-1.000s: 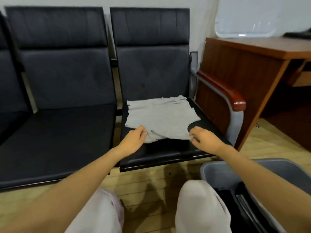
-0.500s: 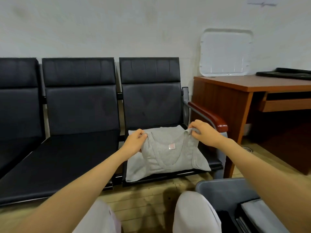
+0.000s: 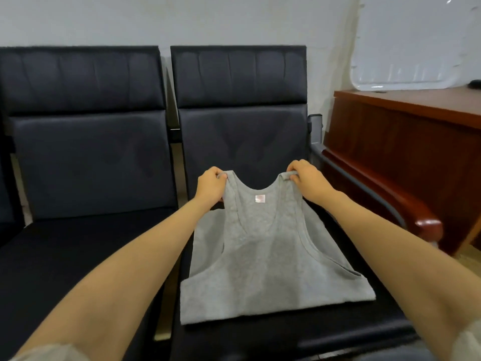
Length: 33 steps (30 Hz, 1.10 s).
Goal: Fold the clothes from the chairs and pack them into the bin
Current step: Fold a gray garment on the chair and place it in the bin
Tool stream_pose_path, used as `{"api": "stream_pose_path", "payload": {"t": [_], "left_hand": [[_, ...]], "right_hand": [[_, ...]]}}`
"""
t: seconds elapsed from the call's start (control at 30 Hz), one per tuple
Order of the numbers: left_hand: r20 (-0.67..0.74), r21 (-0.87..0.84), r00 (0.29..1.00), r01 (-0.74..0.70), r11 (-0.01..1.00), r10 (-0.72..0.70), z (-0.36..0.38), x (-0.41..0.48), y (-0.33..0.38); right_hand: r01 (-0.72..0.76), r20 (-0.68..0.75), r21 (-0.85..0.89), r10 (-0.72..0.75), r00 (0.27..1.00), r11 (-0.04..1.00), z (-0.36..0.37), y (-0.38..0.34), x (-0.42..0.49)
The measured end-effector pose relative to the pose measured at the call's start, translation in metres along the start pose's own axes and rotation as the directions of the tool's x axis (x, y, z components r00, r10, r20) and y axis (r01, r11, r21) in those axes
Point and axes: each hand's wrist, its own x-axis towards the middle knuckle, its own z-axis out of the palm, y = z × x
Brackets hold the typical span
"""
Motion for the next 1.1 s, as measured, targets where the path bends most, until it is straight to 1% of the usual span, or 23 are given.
{"api": "stream_pose_path", "payload": {"t": [0.07, 0.13, 0.2, 0.23, 0.27, 0.33, 0.37, 0.4, 0.43, 0.47, 0.53, 0.63, 0.7, 0.8, 0.9, 0.97, 1.03, 1.1], "left_hand": [[0.019, 0.062, 0.999, 0.034, 0.998, -0.035, 0.023, 0.035, -0.029], [0.05, 0.159, 0.995, 0.076, 0.984, -0.085, 0.045, 0.059, -0.062], [0.09, 0.329, 0.986, 0.107, 0.938, -0.144, 0.067, 0.068, -0.093], [0.087, 0.442, 0.986, 0.091, 0.892, -0.143, 0.077, 0.067, -0.107], [0.07, 0.534, 0.993, 0.041, 0.844, -0.092, 0.086, 0.062, -0.119], [0.065, 0.632, 0.989, -0.142, 0.762, 0.131, 0.098, 0.042, -0.131], [0.097, 0.653, 0.969, -0.234, 0.72, 0.227, 0.102, 0.029, -0.134], [0.155, 0.67, 0.949, -0.306, 0.676, 0.275, 0.104, 0.018, -0.136], [0.215, 0.679, 0.934, -0.352, 0.644, 0.285, 0.105, 0.007, -0.138], [0.275, 0.687, 0.926, -0.377, 0.621, 0.258, 0.105, -0.003, -0.139], [0.368, 0.7, 0.917, -0.383, 0.602, 0.156, 0.104, -0.022, -0.144], [0.43, 0.686, 0.902, -0.355, 0.635, 0.039, 0.1, -0.039, -0.146], [0.45, 0.668, 0.893, -0.336, 0.664, -0.001, 0.095, -0.046, -0.143], [0.469, 0.663, 0.882, -0.321, 0.676, -0.042, 0.084, -0.073, -0.138], [0.497, 0.664, 0.864, -0.316, 0.677, -0.084, 0.074, -0.114, -0.133], [0.528, 0.616, 0.846, -0.327, 0.717, -0.068, 0.065, -0.131, -0.13], [0.527, 0.506, 0.85, -0.328, 0.797, 0.016, 0.047, -0.14, -0.125], [0.401, 0.397, 0.91, -0.278, 0.875, 0.107, 0.025, -0.149, -0.121]], "right_hand": [[-0.052, 0.036, -0.046, 0.054, 0.998, 0.998, 0.037, 0.025, 0.026], [-0.12, 0.073, -0.097, 0.127, 0.989, 0.988, 0.072, 0.046, 0.039], [-0.191, 0.112, -0.179, 0.213, 0.971, 0.965, 0.11, 0.062, 0.042], [-0.22, 0.105, -0.225, 0.249, 0.963, 0.949, 0.127, 0.066, 0.04], [-0.244, 0.068, -0.25, 0.268, 0.961, 0.937, 0.143, 0.068, 0.036], [-0.233, -0.014, -0.244, 0.237, 0.971, 0.941, 0.166, 0.069, 0.026], [-0.2, -0.039, -0.231, 0.197, 0.98, 0.952, 0.173, 0.067, 0.021], [-0.164, -0.056, -0.216, 0.156, 0.986, 0.962, 0.178, 0.065, 0.015], [-0.128, -0.064, -0.208, 0.117, 0.991, 0.97, 0.18, 0.062, 0.011], [-0.105, -0.058, -0.204, 0.095, 0.994, 0.973, 0.182, 0.058, 0.004], [-0.102, 0.005, -0.201, 0.105, 0.994, 0.974, 0.183, 0.048, -0.011], [-0.149, 0.177, -0.222, 0.19, 0.966, 0.964, 0.185, 0.037, -0.037], [-0.173, 0.261, -0.234, 0.233, 0.937, 0.957, 0.182, 0.033, -0.051], [-0.183, 0.303, -0.242, 0.253, 0.919, 0.953, 0.169, 0.023, -0.078], [-0.16, 0.331, -0.257, 0.242, 0.912, 0.953, 0.156, 0.01, -0.112], [-0.155, 0.359, -0.248, 0.239, 0.902, 0.956, 0.145, 0.004, -0.128], [-0.172, 0.371, -0.252, 0.259, 0.892, 0.952, 0.134, -0.004, -0.139], [-0.192, 0.344, -0.246, 0.271, 0.899, 0.95, 0.125, -0.021, -0.15]]}}
